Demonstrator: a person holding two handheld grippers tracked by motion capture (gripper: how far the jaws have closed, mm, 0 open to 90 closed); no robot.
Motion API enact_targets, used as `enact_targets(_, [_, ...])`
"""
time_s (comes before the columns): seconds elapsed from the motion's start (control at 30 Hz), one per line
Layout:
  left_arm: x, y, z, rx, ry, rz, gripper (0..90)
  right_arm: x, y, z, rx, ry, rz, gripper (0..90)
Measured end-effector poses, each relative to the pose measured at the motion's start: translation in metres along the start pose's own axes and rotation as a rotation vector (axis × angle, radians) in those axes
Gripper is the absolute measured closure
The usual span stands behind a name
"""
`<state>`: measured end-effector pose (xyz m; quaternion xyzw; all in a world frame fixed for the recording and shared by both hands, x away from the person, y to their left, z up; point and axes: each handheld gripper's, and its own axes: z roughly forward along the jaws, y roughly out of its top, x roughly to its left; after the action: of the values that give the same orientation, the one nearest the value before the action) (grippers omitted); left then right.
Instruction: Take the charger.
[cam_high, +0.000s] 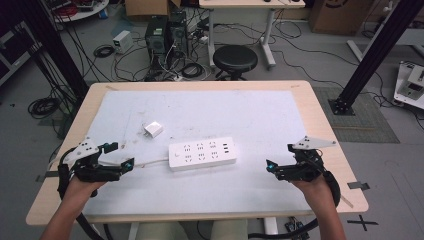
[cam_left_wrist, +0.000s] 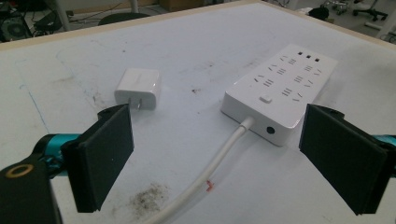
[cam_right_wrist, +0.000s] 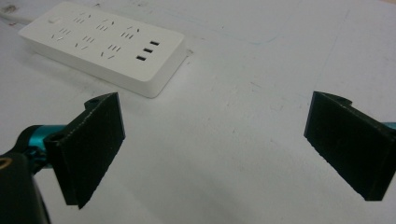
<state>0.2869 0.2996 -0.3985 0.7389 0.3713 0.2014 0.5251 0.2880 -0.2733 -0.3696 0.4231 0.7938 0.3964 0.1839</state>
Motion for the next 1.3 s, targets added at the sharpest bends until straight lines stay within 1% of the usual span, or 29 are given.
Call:
enact_targets(0.1, [-0.001,0.008,0.000,0.002,-0.001,0.008,10.1,0.002,0.001,-0.002,0.003,0.011,0.001,5.0])
enact_targets(0.3, [0.002,0.029,0.007,0.001,-0.004,0.021,10.1,0.002,0.005,-0.003,0.005,0.008,0.002,5.0])
enact_targets(0.37, [0.004,0.035,0.012,0.013,-0.007,0.019,10.1,0.001,0.007,-0.001,0.012,0.010,0.000,5.0])
enact_targets(0.47, [0.008,0.044,0.021,0.029,0.001,-0.014,10.1,-0.001,0.011,0.003,0.023,0.014,-0.002,5.0])
enact_targets(0.5, [0.009,0.047,0.023,0.037,0.006,-0.019,10.1,-0.001,0.012,0.004,0.025,0.012,-0.001,5.0])
enact_targets(0.6, [0.012,0.055,0.032,0.057,0.011,-0.020,10.1,0.000,0.016,0.007,0.028,0.018,-0.004,5.0])
enact_targets(0.67, [0.014,0.060,0.038,0.070,0.017,-0.021,10.1,0.000,0.018,0.009,0.035,0.021,-0.016,5.0])
enact_targets(0.87, [0.022,0.076,0.057,0.111,0.006,-0.001,10.7,-0.001,0.024,0.011,0.040,0.024,-0.023,5.0])
enact_targets(0.93, [0.027,0.081,0.064,0.129,0.005,0.011,10.8,-0.001,0.026,0.011,0.044,0.023,-0.023,5.0])
enact_targets(1.0, [0.030,0.083,0.069,0.134,0.007,0.008,10.8,-0.001,0.028,0.013,0.050,0.023,-0.026,5.0])
enact_targets(1.03, [0.033,0.085,0.073,0.139,0.006,0.014,10.9,-0.001,0.028,0.013,0.053,0.025,-0.023,5.0])
enact_targets(1.07, [0.034,0.085,0.076,0.152,0.002,0.019,11.3,-0.002,0.029,0.014,0.053,0.027,-0.030,5.1])
enact_targets(1.1, [0.036,0.086,0.079,0.163,0.004,0.032,11.3,-0.002,0.030,0.014,0.061,0.024,-0.024,5.1])
enact_targets(1.23, [0.044,0.087,0.090,0.173,0.002,0.034,11.3,-0.004,0.034,0.016,0.066,0.022,-0.029,5.0])
enact_targets(1.27, [0.044,0.087,0.090,0.173,0.002,0.034,11.3,-0.004,0.034,0.016,0.066,0.022,-0.029,5.0])
enact_targets(1.3, [0.049,0.086,0.098,0.185,0.003,0.037,11.3,-0.004,0.037,0.017,0.071,0.020,-0.025,5.1])
